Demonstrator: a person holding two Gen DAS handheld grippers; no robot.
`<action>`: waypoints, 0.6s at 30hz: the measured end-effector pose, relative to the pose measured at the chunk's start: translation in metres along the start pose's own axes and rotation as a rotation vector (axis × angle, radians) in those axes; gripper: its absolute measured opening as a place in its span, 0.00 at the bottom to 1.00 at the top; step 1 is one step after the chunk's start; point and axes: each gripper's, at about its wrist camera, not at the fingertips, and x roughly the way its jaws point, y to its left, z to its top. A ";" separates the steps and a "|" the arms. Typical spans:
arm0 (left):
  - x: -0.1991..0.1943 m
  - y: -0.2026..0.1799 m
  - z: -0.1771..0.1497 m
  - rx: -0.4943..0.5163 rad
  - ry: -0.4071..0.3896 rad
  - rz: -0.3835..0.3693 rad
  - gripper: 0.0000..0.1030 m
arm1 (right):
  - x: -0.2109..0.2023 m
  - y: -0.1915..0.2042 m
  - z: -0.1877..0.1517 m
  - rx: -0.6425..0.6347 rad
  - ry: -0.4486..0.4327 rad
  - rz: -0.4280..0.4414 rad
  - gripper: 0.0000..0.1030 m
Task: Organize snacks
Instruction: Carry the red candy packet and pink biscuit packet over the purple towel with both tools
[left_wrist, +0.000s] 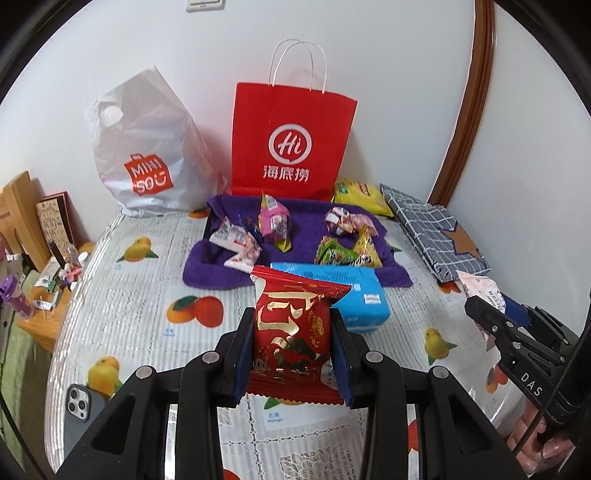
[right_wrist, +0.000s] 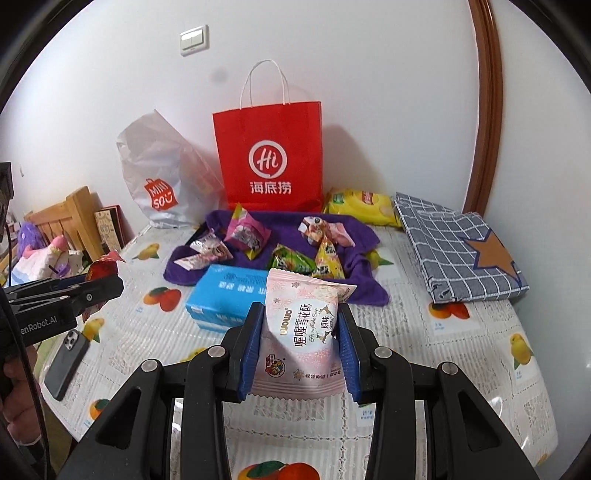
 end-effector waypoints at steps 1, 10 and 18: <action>-0.002 0.000 0.002 0.001 -0.005 -0.001 0.34 | -0.001 0.000 0.003 -0.001 -0.002 0.002 0.37; -0.013 -0.008 0.029 0.019 -0.049 -0.001 0.34 | -0.012 -0.005 0.031 -0.003 -0.033 0.006 0.37; -0.020 -0.006 0.043 0.037 -0.066 0.007 0.34 | -0.011 -0.003 0.042 -0.014 -0.020 0.004 0.38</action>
